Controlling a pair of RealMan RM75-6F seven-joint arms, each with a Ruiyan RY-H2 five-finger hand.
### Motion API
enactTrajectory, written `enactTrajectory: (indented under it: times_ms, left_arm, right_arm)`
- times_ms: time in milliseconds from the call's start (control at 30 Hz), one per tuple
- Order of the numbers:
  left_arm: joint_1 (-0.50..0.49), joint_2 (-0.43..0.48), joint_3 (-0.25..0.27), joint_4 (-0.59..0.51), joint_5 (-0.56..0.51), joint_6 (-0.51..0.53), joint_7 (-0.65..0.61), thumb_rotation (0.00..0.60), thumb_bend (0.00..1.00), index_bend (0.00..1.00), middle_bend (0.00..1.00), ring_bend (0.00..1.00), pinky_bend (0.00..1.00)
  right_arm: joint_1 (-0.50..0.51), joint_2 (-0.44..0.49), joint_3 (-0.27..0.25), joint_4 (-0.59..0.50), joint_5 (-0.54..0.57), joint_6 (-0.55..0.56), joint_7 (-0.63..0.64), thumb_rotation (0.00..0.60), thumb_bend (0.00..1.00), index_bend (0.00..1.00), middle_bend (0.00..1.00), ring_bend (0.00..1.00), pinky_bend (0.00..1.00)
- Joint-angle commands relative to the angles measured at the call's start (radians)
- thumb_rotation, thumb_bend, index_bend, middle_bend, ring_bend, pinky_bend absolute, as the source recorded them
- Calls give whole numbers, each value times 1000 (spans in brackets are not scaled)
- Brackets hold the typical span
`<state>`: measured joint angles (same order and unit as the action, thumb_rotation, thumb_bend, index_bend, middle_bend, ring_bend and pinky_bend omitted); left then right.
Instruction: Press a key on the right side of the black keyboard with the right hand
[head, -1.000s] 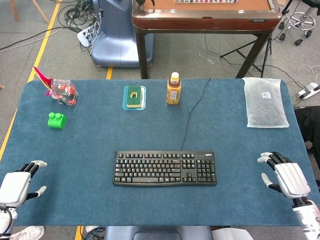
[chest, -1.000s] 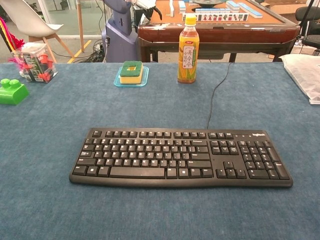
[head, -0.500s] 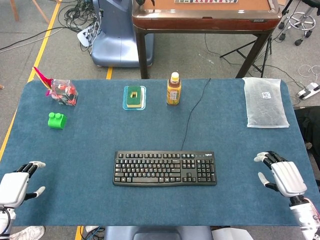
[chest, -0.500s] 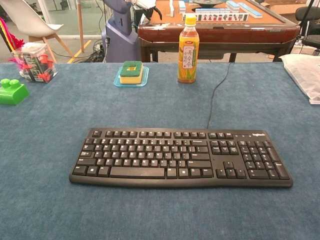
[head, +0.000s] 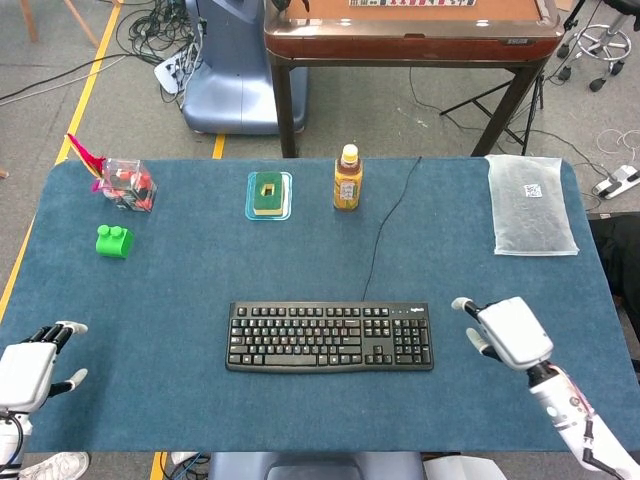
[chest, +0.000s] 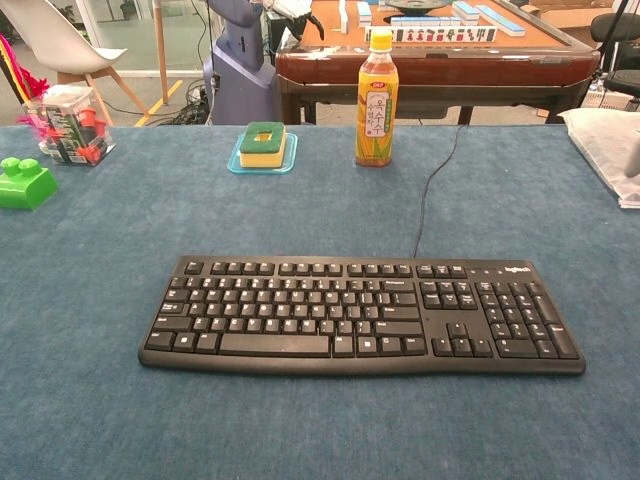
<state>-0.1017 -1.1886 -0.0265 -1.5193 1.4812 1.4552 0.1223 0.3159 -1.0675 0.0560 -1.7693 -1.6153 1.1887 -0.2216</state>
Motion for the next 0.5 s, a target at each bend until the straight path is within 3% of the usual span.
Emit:
enactTrajectory:
  times_ms: [33,167,300,500]
  left_arm:
    - [-2,-2,1,4,-5,-10,-8,600,124,343,338,344,549]
    - [-7,-4,-1,9,-10,-21,-13,600,124,344,338,344,549]
    - [-13,-12,-3,23,-8,-26,-23,600,124,347,342,345,549]
    - [-23,-18,-2,41,-9,-45,-31,600,124,348,344,346,549]
  right_arm:
    - [52,-38,18,-19,4,-55,-64,600,461,360,916,876,1000]
    - [96,-86,31,-2,9,-97,-109,600,561,360,988,958,1000]
    - [140,-131,41,15,21,-141,-151,600,687,360,1000,996,1000]
    - [201,-187,53,39,60,-211,-205,600,741,360,1000,1000,1000]
